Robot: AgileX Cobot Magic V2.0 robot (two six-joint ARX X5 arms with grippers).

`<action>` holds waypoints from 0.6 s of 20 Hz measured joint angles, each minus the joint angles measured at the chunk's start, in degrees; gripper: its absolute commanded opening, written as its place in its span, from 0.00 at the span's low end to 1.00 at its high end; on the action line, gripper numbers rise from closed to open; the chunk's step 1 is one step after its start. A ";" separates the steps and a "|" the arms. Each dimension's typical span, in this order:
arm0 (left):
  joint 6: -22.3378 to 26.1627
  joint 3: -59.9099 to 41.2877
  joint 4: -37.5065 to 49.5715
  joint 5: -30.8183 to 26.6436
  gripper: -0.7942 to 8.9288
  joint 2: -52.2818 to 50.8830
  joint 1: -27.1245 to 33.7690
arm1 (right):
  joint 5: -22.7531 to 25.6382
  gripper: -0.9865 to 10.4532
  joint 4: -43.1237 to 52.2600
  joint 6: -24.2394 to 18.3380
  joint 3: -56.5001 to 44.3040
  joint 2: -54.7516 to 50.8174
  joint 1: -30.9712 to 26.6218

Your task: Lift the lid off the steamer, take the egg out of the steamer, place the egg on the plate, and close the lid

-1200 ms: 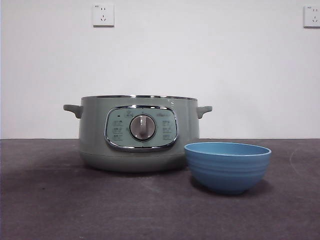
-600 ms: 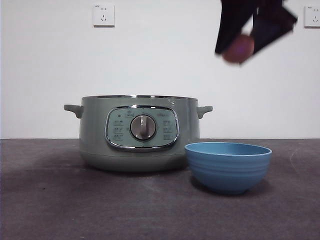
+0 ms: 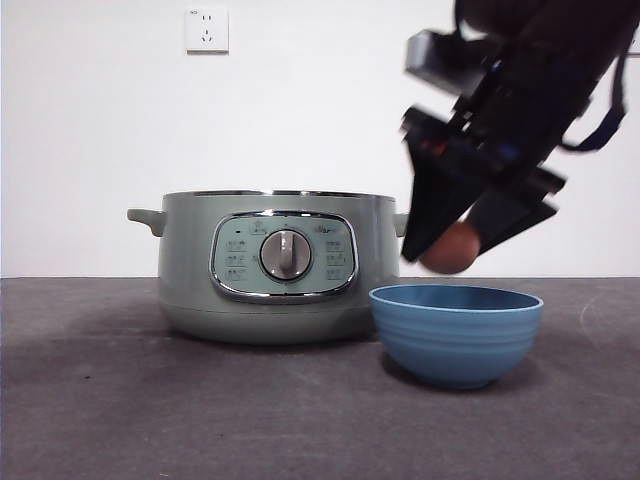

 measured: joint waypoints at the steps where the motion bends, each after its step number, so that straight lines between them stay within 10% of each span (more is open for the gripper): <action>1: 0.00 0.00 0.00 0.00 0.07 0.00 0.00 | 0.00 0.07 0.02 0.00 0.00 1.79 0.48; 12: 0.04 0.00 -0.90 -0.02 0.07 0.00 0.02 | 1.77 0.07 2.73 -0.04 -0.07 7.17 1.01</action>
